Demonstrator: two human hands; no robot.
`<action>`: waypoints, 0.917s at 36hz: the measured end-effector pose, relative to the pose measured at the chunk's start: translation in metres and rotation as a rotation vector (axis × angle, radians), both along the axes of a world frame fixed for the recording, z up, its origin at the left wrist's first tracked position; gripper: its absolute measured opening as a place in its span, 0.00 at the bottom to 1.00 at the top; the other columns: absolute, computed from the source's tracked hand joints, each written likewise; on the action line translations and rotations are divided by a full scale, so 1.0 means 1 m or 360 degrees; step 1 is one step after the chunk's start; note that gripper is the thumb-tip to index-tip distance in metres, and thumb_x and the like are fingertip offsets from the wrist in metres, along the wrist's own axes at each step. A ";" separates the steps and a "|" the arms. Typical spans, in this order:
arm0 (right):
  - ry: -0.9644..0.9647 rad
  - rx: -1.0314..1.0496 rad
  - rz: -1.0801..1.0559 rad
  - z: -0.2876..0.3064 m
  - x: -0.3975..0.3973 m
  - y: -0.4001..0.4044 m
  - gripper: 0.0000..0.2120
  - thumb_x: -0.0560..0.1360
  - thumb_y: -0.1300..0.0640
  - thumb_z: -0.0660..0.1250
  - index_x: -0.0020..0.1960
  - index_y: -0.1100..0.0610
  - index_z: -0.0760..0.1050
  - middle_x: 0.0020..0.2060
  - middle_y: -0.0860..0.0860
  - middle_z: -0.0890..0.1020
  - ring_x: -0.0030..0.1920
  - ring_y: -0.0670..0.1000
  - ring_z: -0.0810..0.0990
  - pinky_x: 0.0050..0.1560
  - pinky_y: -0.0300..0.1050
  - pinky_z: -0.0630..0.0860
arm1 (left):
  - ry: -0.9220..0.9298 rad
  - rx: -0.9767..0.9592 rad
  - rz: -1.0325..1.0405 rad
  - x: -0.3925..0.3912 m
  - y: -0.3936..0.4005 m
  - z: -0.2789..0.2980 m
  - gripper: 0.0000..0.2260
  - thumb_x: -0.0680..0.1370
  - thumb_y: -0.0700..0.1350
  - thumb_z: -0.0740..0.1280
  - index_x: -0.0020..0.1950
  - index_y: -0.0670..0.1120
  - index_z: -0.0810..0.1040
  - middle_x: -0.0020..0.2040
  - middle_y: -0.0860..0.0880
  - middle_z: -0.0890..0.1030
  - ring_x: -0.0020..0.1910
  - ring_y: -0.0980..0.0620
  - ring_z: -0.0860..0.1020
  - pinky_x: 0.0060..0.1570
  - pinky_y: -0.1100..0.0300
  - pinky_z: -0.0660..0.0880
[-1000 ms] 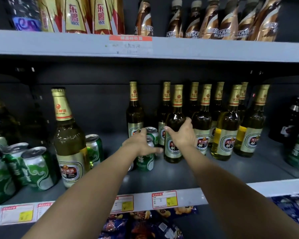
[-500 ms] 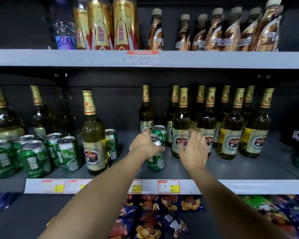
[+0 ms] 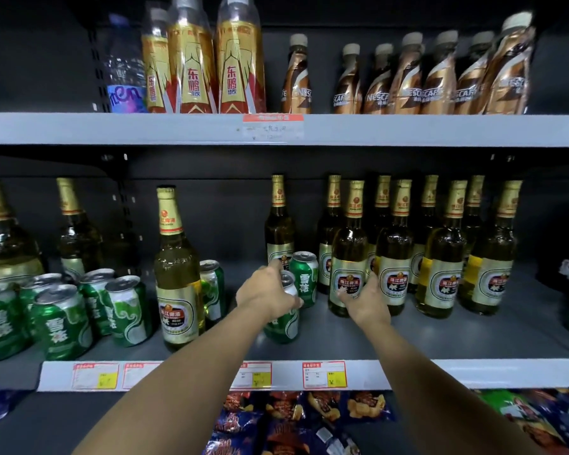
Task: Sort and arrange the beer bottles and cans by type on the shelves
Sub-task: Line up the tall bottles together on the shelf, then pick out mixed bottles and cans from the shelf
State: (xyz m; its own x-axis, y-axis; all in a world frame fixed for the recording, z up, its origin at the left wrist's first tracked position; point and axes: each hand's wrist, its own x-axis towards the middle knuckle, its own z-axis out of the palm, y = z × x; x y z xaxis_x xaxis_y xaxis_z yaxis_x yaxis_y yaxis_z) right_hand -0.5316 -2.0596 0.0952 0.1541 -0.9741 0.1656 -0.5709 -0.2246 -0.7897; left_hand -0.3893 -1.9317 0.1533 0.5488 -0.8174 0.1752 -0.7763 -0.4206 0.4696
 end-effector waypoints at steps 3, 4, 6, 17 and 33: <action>0.0012 0.0023 0.0045 -0.002 0.005 -0.007 0.44 0.73 0.49 0.72 0.78 0.57 0.48 0.67 0.57 0.73 0.65 0.61 0.73 0.58 0.54 0.71 | -0.0005 0.0034 -0.0027 0.001 -0.008 -0.006 0.26 0.68 0.56 0.76 0.59 0.51 0.69 0.56 0.51 0.77 0.53 0.47 0.78 0.46 0.56 0.76; 0.0013 0.0033 0.0050 -0.003 0.007 -0.010 0.44 0.73 0.49 0.72 0.78 0.57 0.48 0.67 0.57 0.74 0.65 0.61 0.74 0.58 0.54 0.71 | -0.0011 0.0051 -0.0037 0.002 -0.011 -0.008 0.25 0.68 0.57 0.76 0.58 0.52 0.69 0.55 0.51 0.78 0.53 0.47 0.78 0.47 0.55 0.76; 0.0019 0.0065 0.0037 -0.004 0.010 -0.015 0.42 0.73 0.49 0.72 0.76 0.58 0.50 0.66 0.58 0.75 0.65 0.61 0.74 0.59 0.54 0.71 | -0.0030 0.0082 -0.0054 0.003 -0.016 -0.012 0.24 0.68 0.57 0.75 0.57 0.52 0.69 0.55 0.52 0.78 0.53 0.47 0.78 0.48 0.54 0.76; 0.0075 0.0045 0.0072 -0.006 0.016 -0.026 0.26 0.75 0.53 0.70 0.67 0.60 0.62 0.62 0.58 0.77 0.62 0.60 0.76 0.58 0.53 0.71 | -0.0003 0.0119 -0.0077 0.009 -0.020 -0.012 0.28 0.68 0.58 0.75 0.62 0.52 0.68 0.56 0.51 0.78 0.49 0.45 0.81 0.47 0.54 0.78; 0.0283 -0.0094 0.0023 -0.017 -0.022 0.031 0.30 0.77 0.49 0.64 0.73 0.58 0.57 0.69 0.58 0.66 0.67 0.61 0.67 0.63 0.56 0.68 | -0.0025 -0.0051 0.0110 -0.015 0.028 0.008 0.27 0.67 0.58 0.75 0.61 0.53 0.70 0.55 0.50 0.79 0.51 0.47 0.80 0.48 0.53 0.79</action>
